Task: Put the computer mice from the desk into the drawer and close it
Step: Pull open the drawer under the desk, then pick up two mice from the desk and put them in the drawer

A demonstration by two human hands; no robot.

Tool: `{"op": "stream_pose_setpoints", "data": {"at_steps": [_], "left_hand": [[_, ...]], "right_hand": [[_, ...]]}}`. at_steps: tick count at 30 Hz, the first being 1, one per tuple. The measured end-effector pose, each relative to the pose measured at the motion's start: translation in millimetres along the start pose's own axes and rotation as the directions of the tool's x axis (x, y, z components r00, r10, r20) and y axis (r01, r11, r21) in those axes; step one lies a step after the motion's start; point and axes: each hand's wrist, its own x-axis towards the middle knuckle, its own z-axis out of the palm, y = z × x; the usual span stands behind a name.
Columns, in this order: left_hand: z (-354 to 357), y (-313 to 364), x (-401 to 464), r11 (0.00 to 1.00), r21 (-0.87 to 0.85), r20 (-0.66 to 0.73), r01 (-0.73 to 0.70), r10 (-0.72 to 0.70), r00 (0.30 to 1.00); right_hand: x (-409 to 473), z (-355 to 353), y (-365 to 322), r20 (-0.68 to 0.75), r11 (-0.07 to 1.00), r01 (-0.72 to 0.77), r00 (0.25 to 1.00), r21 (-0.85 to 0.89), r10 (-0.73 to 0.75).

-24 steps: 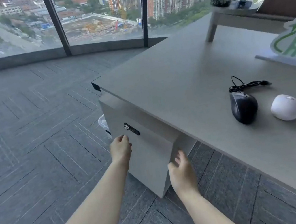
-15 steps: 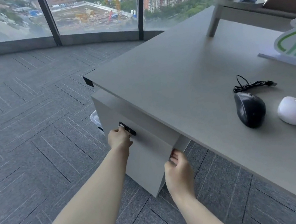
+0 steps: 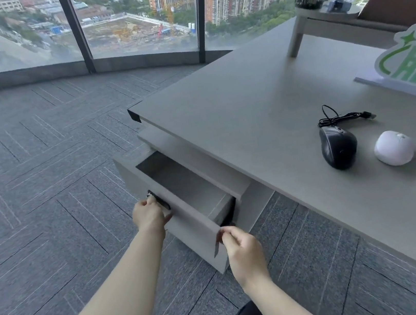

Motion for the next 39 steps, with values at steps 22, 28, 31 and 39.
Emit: {"op": "stream_pose_setpoints", "data": {"at_steps": [22, 28, 31, 39], "left_hand": [[-247, -12, -49, 0.998, -0.039, -0.096, -0.053, 0.049, 0.994], [-236, 2, -76, 0.920, 0.331, -0.245, -0.212, 0.301, 0.922], [-201, 29, -106, 0.752, 0.504, -0.124, -0.425, 0.550, 0.826], [9, 57, -224, 0.428, 0.347, 0.453, -0.835, 0.703, 0.548]], "right_hand": [[-137, 98, 7, 0.600, 0.998, 0.051, 0.799, -0.025, -0.025], [-132, 70, -13, 0.538, 0.989, 0.146, 0.834, -0.001, -0.122], [-113, 23, -38, 0.323, 0.972, 0.228, 0.918, 0.050, -0.232], [-50, -162, -84, -0.381, 0.901, 0.402, 0.817, -0.162, -0.433]]}}
